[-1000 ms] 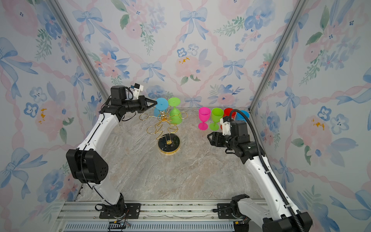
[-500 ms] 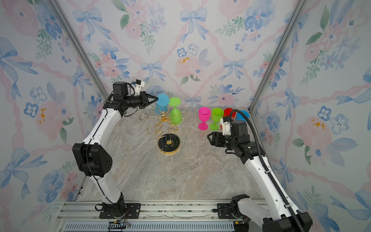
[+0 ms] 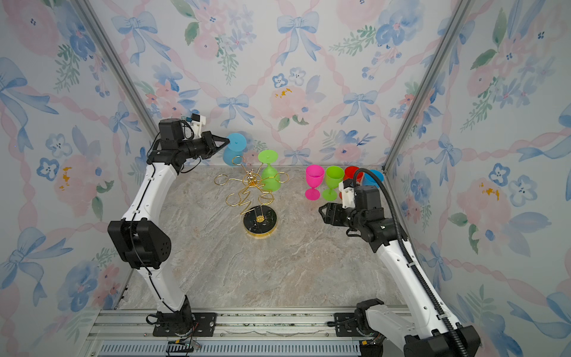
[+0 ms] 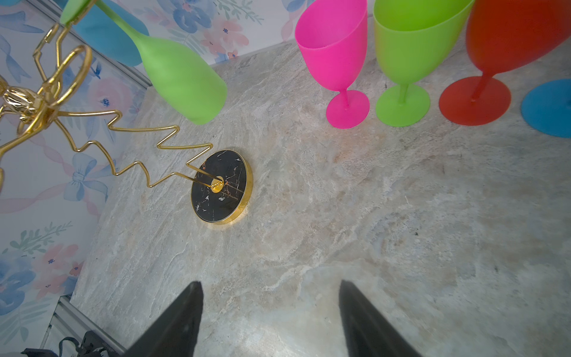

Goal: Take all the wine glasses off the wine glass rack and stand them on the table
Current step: 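Pull the light-blue glass off its rack hook toward the robot with the left gripper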

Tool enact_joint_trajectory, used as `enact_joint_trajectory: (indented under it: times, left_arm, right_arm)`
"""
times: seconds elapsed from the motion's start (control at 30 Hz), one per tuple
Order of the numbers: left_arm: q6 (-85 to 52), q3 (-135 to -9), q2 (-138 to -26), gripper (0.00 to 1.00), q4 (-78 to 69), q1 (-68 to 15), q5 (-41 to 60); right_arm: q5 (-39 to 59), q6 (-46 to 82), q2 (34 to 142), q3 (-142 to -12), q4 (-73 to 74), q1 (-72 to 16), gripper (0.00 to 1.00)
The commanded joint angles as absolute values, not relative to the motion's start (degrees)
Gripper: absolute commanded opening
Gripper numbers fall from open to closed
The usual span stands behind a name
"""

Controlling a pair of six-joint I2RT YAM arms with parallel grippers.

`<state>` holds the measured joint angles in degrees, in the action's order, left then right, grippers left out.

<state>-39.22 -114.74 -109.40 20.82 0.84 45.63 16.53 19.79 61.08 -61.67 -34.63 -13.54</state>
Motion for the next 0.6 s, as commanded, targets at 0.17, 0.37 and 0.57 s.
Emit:
enact_joint_trajectory:
  times: [0.17, 0.37, 0.57]
  left_arm:
    - [-38.23, -110.1, -104.31, 0.0, 20.05, 5.02, 39.52]
    - [-36.66, -99.71, -96.23, 0.0, 20.06, 8.37, 33.73]
    - [-32.98, -88.7, -87.59, 0.0, 20.04, 11.68, 31.37]
  right_arm:
    - [17.76, 21.26, 60.9, -60.65, -32.94, -13.53, 0.72]
    - [18.11, 21.71, 61.96, -61.33, -32.38, -14.39, 0.72]
    - [17.91, 21.84, 62.68, -61.35, -31.93, -15.42, 0.72]
